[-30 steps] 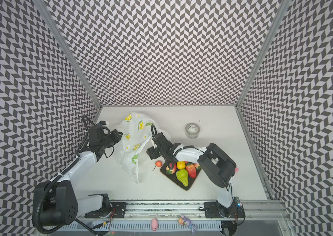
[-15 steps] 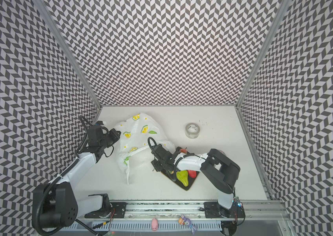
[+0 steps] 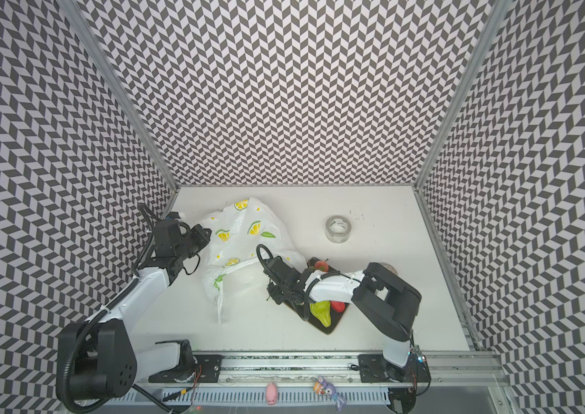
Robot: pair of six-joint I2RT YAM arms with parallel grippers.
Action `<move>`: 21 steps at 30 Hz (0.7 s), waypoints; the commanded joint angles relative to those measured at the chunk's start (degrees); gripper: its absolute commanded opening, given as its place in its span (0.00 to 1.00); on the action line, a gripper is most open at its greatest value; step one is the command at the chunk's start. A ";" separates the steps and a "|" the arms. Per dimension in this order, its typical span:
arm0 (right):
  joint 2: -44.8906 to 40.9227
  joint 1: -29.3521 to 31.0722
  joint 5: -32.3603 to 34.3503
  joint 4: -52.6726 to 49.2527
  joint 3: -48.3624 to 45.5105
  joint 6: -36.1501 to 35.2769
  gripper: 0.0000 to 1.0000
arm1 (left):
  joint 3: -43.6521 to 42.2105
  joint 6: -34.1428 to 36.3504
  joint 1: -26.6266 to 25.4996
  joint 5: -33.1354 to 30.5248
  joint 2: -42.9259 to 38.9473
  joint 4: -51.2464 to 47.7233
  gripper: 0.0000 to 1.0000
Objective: Take the fake fruits out of the plastic bag
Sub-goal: 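Lift the cherry out of the bag toward the tray with the right gripper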
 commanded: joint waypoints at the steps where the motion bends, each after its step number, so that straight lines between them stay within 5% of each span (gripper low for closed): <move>1: -2.85 0.51 -3.02 3.79 -0.68 -1.84 0.34 | 0.62 -3.44 0.47 -2.31 1.50 4.21 0.00; 12: -2.15 -0.92 -18.95 5.65 3.08 -11.39 0.34 | 8.40 -11.98 0.55 -8.45 9.86 9.64 0.00; 21: -12.48 -1.51 -26.37 3.90 -1.49 -10.94 0.34 | 12.44 -14.03 1.51 -13.55 14.00 8.67 0.00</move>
